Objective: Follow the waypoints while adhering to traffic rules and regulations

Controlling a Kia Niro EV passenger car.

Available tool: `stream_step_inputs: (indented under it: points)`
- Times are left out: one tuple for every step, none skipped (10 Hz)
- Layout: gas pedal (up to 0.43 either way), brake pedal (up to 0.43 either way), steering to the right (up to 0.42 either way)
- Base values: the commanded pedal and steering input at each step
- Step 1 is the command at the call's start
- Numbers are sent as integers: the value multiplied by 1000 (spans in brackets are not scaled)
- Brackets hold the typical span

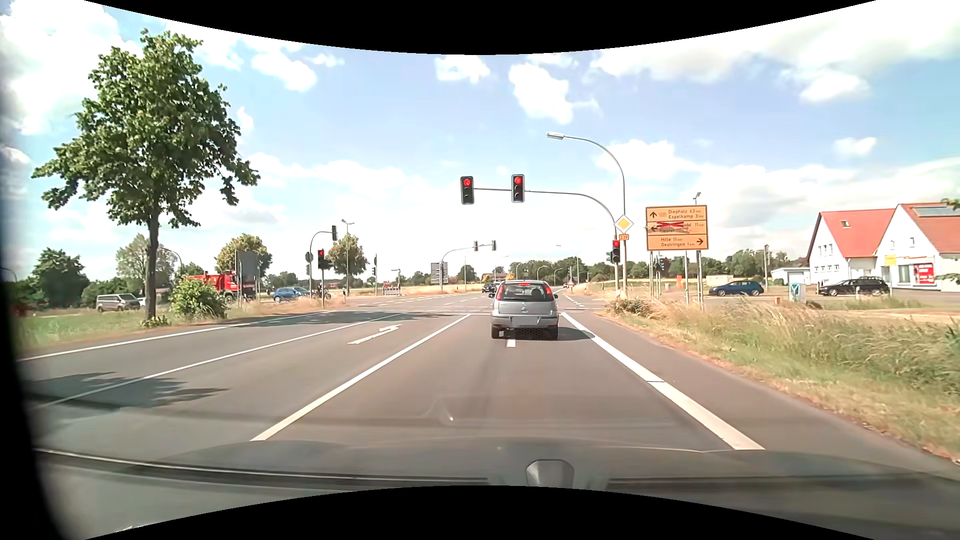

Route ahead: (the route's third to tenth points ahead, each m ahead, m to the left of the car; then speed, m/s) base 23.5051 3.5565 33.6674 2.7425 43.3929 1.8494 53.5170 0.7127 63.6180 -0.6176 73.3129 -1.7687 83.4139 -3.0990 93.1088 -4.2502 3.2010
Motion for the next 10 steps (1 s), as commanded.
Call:
stream_step_inputs:
  points:
    - [0,6,7]
    - [0,6,7]
    - [0,6,7]
    - [0,6,7]
    - [0,6,7]
    - [0,6,7]
    - [0,6,7]
    - [0,6,7]
    - [0,6,7]
    - [0,6,7]
